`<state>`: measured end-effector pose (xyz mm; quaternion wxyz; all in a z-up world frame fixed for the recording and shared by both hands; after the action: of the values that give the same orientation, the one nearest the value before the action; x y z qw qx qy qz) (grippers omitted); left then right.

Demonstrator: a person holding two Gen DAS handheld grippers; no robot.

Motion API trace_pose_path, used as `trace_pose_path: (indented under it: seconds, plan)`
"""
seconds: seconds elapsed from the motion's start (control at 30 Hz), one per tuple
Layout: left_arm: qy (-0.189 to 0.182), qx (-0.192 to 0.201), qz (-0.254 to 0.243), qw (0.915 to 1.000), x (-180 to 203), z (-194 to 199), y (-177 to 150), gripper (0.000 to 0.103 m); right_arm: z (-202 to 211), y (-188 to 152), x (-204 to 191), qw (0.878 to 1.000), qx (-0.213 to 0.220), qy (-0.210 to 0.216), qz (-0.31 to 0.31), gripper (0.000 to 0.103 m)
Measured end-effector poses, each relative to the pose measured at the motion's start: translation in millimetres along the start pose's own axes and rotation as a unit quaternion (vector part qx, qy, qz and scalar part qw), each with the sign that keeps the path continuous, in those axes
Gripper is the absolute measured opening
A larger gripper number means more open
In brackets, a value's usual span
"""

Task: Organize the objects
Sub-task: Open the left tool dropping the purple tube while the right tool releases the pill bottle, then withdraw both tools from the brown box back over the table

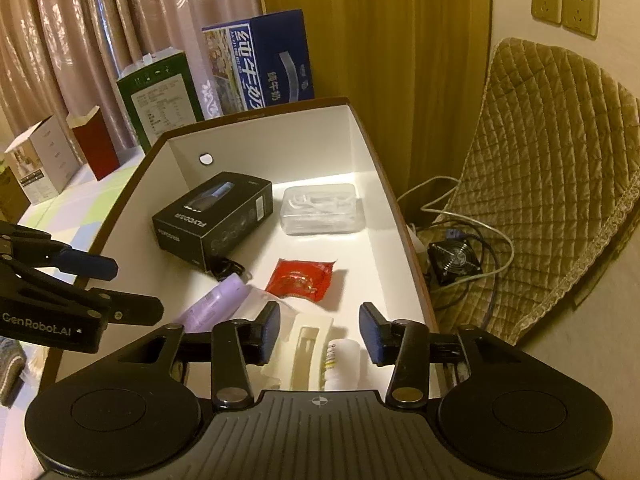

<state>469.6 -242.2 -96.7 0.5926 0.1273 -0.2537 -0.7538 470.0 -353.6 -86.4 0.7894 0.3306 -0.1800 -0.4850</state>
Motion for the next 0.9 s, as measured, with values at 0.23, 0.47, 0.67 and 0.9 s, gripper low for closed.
trace_pose_path:
  seconds: [0.23,0.47,0.67,0.9]
  plan:
    - [-0.005,0.006,0.007,0.9999,-2,9,-2,0.072,16,0,-9,1.000,0.009,0.006,-0.004,0.068]
    - [-0.012,0.032,0.015,0.9993,-3,32,-3,0.084,38,1,-22,1.000,0.025,0.008,0.005,0.091]
    - [-0.014,0.047,0.028,0.9984,-9,56,-6,0.090,52,-1,-30,1.000,0.030,0.007,0.004,0.097]
    - [-0.011,0.045,0.032,0.9984,-16,77,-17,0.095,62,-6,-46,1.000,0.029,0.011,0.004,0.099]
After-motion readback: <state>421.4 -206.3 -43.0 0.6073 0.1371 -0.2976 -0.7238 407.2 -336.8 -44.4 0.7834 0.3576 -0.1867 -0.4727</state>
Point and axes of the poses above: each gripper's, at about its wrist camera, not at the fingertips, and z roughly against the way its jaws point, x to its right, y to its top, the point moved 3 cm from there along -z, roughly the way its jaws point, and after that the axes turned 7 degrees about z, right-handed, at the moved point
